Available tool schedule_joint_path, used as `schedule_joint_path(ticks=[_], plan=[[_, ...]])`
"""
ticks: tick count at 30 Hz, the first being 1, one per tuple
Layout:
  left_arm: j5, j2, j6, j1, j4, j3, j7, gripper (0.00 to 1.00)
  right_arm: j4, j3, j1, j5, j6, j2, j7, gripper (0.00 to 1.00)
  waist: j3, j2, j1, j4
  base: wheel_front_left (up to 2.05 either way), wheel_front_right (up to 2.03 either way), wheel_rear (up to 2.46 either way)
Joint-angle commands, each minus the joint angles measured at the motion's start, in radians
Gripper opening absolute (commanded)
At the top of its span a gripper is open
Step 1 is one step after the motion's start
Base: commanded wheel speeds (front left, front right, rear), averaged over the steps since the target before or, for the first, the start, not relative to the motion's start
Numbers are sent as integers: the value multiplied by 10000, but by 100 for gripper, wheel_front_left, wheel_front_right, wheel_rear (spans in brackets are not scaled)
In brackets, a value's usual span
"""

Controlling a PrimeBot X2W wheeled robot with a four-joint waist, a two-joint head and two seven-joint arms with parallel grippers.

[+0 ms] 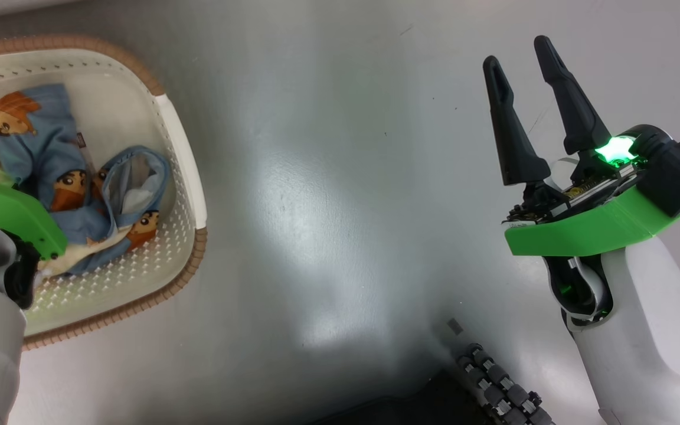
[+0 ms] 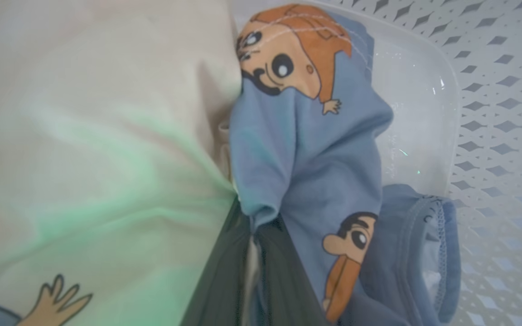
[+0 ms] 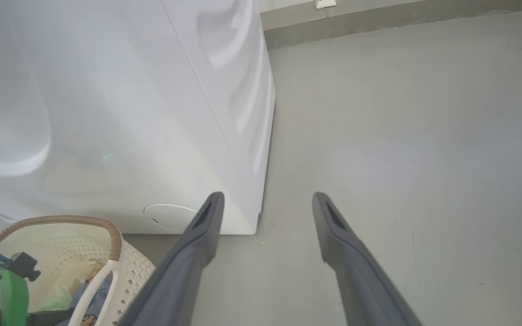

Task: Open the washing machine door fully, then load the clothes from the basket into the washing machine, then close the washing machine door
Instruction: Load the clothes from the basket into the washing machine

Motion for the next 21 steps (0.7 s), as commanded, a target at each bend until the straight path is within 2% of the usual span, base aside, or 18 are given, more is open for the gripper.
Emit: schedule_joint_path(ticks=[1, 9, 21], plan=[[-161, 358, -30, 267, -4, 71, 48, 0, -166, 146, 358, -41, 16, 72, -48, 100, -30, 0, 0, 8, 0, 0, 0], [-609, 387, -30, 638, -367, -284, -444, 0, -63, 237, 286, -11, 16, 53, -48, 100, -588, 0, 0, 80, 0, 0, 0], [-2125, 334, -31, 2093, -2000, -1127, -1170, 0, 333, 384, 490, 168, 16, -55, -48, 100, -2304, 0, 0, 396, 0, 0, 0]])
